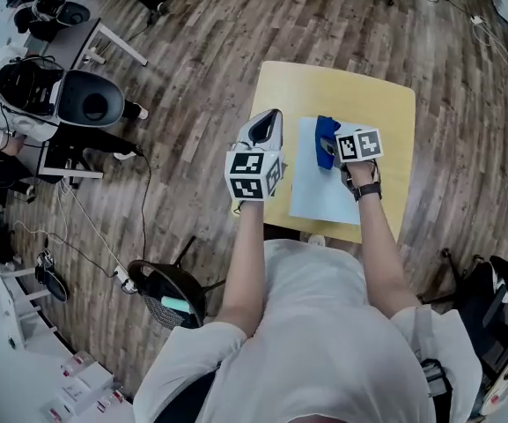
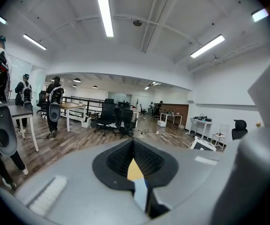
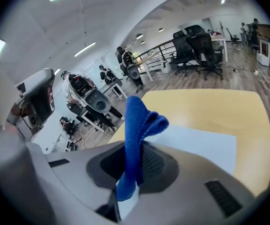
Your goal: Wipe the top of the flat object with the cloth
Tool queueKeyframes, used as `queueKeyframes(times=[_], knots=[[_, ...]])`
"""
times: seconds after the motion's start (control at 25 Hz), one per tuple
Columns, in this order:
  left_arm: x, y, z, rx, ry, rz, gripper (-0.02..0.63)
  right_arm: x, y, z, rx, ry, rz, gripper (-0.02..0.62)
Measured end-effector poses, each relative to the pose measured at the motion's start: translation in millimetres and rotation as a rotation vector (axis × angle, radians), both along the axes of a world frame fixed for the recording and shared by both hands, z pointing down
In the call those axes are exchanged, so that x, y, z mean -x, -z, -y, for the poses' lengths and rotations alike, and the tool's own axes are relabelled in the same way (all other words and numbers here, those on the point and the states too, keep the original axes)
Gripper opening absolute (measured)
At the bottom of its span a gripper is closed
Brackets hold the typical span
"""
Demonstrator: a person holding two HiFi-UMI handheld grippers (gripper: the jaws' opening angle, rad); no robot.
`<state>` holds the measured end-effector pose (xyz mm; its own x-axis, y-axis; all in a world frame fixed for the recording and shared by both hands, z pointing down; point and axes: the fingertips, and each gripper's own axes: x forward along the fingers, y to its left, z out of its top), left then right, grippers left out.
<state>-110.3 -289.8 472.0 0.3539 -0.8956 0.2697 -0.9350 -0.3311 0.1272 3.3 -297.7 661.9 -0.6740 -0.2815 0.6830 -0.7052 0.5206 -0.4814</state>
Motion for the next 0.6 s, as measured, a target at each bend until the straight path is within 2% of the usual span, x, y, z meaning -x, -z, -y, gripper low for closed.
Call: queueKeyframes(times=[0.16,0.36,0.6], knots=[[20,-2,-8,0.002,0.043,-0.011,0.011,47,-10,-12,0.027,0.075,0.025,0.058],[48,1,-9,-0.006,0.084,-0.024,0.009,82,-30,-19,0.095,0.094,0.047,0.058],[53,6,-10,-0.027,0.062,-0.083,0.009,67,-41,-14,0.100,0.045,0.001,0.058]])
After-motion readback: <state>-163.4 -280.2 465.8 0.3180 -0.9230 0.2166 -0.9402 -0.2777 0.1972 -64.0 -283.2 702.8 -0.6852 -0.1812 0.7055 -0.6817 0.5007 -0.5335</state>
